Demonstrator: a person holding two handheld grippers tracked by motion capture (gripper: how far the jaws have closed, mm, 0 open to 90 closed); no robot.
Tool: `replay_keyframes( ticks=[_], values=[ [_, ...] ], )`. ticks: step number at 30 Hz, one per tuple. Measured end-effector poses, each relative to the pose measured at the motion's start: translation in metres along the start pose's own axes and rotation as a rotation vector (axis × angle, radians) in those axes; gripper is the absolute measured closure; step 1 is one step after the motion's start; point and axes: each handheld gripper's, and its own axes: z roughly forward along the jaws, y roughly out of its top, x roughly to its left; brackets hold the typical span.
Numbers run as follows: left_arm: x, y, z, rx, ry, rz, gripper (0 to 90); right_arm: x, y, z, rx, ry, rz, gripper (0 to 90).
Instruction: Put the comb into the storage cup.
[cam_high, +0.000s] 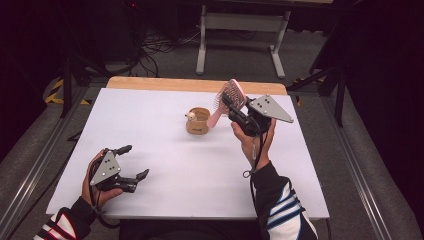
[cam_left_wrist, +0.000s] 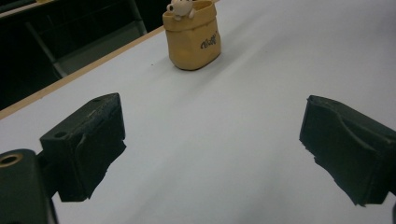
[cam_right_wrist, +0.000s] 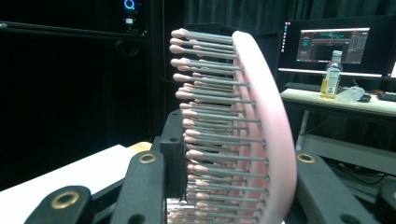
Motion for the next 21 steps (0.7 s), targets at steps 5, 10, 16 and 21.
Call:
replay_keyframes(
  ticks=[5, 10, 16, 21],
  values=[
    [-0.001, 0.0, 0.001, 0.008, -0.003, 0.007, 8.4, -0.004, 0.005, 0.006, -0.004, -0.024, 0.001, 63.9],
    [-0.001, 0.0, 0.001, 0.012, -0.005, 0.005, 8.5, -0.004, 0.01, 0.012, -0.002, -0.039, -0.012, 63.9],
    [-0.001, 0.0, 0.0, 0.004, -0.017, 0.002, 7.5, -0.003, 0.012, 0.021, 0.006, -0.044, -0.017, 63.9],
    [0.0, 0.0, 0.001, 0.004, -0.016, -0.002, 6.5, -0.002, 0.011, 0.027, 0.011, -0.046, -0.02, 63.9]
  ],
)
